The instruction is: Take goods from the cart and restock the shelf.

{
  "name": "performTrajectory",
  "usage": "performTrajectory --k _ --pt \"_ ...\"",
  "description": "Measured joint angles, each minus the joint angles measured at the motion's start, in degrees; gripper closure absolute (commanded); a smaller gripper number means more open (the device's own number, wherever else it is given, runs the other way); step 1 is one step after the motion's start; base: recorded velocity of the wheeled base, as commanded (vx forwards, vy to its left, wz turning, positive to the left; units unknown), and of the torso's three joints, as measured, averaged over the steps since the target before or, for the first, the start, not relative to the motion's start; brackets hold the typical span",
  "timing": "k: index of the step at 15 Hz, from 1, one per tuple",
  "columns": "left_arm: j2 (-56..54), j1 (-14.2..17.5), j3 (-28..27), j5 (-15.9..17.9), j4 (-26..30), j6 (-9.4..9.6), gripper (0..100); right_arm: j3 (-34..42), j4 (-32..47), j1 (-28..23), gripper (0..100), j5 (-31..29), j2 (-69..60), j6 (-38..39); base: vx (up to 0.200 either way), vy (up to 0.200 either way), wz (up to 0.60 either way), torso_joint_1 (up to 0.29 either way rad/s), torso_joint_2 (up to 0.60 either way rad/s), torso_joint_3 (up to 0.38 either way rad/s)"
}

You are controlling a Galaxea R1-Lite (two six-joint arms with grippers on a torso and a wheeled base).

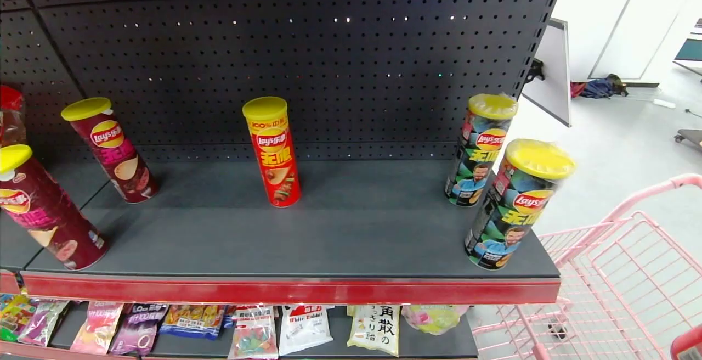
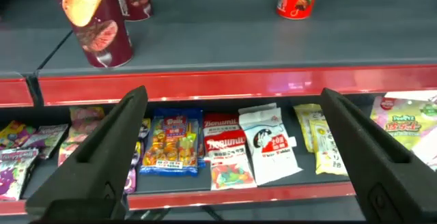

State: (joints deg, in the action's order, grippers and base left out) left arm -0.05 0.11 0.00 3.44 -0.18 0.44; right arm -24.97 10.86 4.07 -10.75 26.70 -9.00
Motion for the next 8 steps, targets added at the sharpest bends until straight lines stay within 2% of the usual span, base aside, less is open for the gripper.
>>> performTrajectory --k 5,8 --pt "0.0 -0.1 0.0 0.0 0.0 0.1 0 5.6 0.6 0.4 100 2.6 -9.7 1.3 0.0 0.2 0.0 0.005 0.0 0.001" --pt "0.0 -0.1 0.0 0.0 0.0 0.1 0 6.5 0.2 0.6 100 3.6 -12.0 1.3 0.0 0.2 0.0 -0.002 0.0 0.001"
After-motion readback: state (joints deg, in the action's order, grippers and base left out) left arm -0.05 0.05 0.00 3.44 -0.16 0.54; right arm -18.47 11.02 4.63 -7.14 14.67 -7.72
